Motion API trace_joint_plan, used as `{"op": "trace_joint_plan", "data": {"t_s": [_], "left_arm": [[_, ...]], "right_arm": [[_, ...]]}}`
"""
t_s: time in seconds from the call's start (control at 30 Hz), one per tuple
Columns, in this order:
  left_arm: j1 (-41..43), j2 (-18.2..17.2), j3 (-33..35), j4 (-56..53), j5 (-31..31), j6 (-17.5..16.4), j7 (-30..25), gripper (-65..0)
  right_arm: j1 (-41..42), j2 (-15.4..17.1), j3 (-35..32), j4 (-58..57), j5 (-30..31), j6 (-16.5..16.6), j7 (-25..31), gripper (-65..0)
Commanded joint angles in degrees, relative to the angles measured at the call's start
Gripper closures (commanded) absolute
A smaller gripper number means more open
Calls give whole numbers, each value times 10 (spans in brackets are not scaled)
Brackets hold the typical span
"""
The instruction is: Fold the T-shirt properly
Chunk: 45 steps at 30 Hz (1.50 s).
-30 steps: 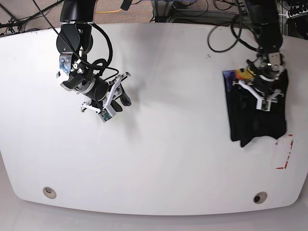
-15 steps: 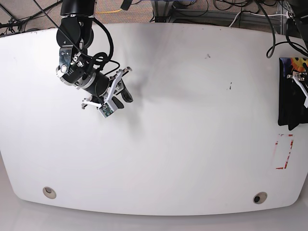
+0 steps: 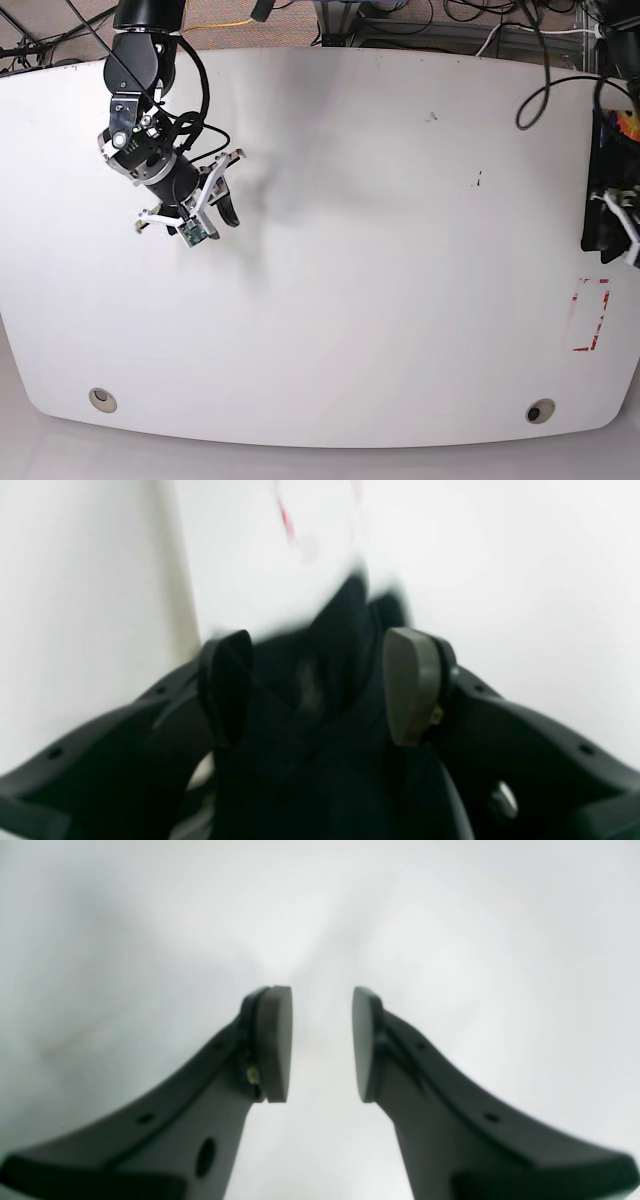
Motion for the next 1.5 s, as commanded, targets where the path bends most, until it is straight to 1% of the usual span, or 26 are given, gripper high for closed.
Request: {"op": "trace_joint_plan", "data": {"t_s": [0.0, 0.03, 0.1, 0.13, 0.2, 0.23, 0.27, 0.33, 0.37, 0.47, 0.57, 0.63, 0.73, 0.8, 0.87, 0.97, 1.03, 1.17, 1.2, 1.27, 1.33, 1.4, 1.47], "left_arm": [[-1, 62, 11, 13, 14, 51, -66, -389], [-1, 93, 23, 16, 25, 78, -110, -389], [4, 131, 40, 17, 39, 105, -173, -389], [11, 152, 50, 16, 51, 119, -213, -389], [30, 182, 67, 15, 77, 138, -277, -389], [38, 193, 72, 16, 87, 146, -298, -389], [50, 213, 81, 17, 99, 156, -326, -389], [71, 241, 88, 20, 115, 170, -357, -389], [90, 254, 89, 36, 123, 177, -363, -389], [144, 278, 91, 88, 127, 184, -363, -388], [206, 307, 93, 144, 127, 184, -363, -386], [257, 325, 92, 181, 127, 185, -363, -386], [332, 333, 92, 225, 127, 185, -363, -386], [375, 335, 93, 246, 127, 185, -363, -386], [438, 336, 105, 259, 127, 185, -363, -385], [504, 336, 109, 262, 126, 185, -363, -385], [545, 335, 110, 262, 126, 185, -364, -385], [608, 333, 111, 245, 124, 185, -364, -385], [622, 333, 114, 234, 117, 185, -364, -385], [631, 328, 123, 201, 91, 185, -364, -385], [629, 307, 134, 150, 70, 185, -364, -385], [616, 286, 153, 87, 54, 185, -364, -385], [575, 266, 174, 18, 37, 185, -364, -383]], "right_arm": [[3, -1, 0, -12, -42, 4, 103, -190], [-1, -1, 9, -27, -67, 4, 147, -190], [-11, -1, 31, -52, -87, 4, 208, -192], [-14, -1, 48, -70, -89, 4, 246, -192], [-18, 0, 78, -106, -89, 4, 308, -192], [-18, 1, 89, -119, -89, 4, 330, -192], [-20, 2, 104, -137, -89, 4, 357, -192], [-34, 2, 123, -156, -89, 4, 385, -192], [-46, 2, 131, -158, -89, 4, 396, -192], [-85, 2, 146, -158, -89, 4, 408, -192], [-129, -2, 168, -157, -88, 4, 431, -190], [-172, -14, 182, -147, -84, 4, 444, -190], [-231, -30, 198, -123, -44, 4, 449, -190], [-269, -32, 203, -110, -23, 4, 449, -190], [-328, -33, 203, -91, 1, 4, 450, -189], [-398, -35, 204, -78, 33, 4, 452, -189], [-448, -35, 204, -71, 64, 4, 452, -189], [-529, -36, 199, -84, 87, 4, 452, -189], [-548, -42, 198, -96, 91, 4, 453, -189], [-567, -58, 198, -120, 93, 4, 462, -189], [-572, -69, 195, -159, 90, 4, 470, -189], [-567, -67, 175, -204, 69, 4, 474, -189], [-545, -66, 158, -251, 43, 4, 478, -189]]}}
